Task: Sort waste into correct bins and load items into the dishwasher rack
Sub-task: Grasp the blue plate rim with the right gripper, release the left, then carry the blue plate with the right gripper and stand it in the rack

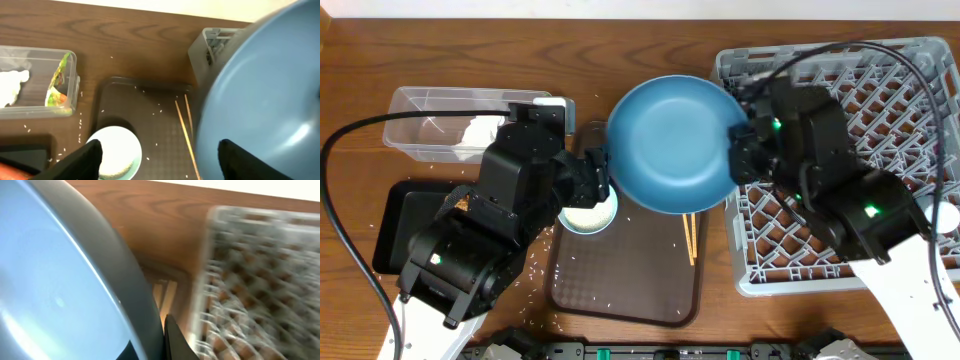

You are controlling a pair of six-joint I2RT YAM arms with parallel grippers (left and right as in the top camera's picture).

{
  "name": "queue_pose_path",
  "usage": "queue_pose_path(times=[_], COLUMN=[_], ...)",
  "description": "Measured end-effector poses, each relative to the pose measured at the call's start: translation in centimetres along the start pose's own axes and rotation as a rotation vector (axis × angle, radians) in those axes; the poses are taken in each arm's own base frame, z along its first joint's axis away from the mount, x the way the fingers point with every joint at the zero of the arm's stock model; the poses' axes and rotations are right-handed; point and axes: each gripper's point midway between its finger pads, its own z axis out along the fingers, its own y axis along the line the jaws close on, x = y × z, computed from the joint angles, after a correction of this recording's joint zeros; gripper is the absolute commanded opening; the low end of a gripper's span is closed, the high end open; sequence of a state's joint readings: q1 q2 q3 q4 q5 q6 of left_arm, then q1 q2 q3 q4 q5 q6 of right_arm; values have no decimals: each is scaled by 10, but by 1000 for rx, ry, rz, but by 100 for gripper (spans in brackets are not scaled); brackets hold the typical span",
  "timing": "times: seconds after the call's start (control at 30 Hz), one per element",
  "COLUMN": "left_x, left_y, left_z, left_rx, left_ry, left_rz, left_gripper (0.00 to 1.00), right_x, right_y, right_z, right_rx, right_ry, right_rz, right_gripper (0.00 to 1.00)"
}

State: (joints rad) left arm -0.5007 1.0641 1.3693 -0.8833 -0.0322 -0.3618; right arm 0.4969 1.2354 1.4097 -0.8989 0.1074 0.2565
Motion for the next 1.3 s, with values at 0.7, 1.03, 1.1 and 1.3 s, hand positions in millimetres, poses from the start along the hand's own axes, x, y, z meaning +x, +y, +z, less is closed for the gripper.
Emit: queue_pose_path(times=[0.7,1.03,1.1,1.3], left_x=[0,0,0,2], left_y=[0,0,0,1], left_z=[0,0,0,0], left_rx=[0,0,0,-4], left_ry=[0,0,0,9], left_rz=[31,39,42,46], left_gripper=[77,77,77,77], right_x=[-19,-36,-40,-45], right_y=[-251,-279,-282,-304], right_z=[-121,-68,-56,-42], right_rx=[1378,1517,1528,1558], right_ry=[-192,-71,-45,77], right_rz=[211,71,33,-79], right_gripper=[1,1,1,1])
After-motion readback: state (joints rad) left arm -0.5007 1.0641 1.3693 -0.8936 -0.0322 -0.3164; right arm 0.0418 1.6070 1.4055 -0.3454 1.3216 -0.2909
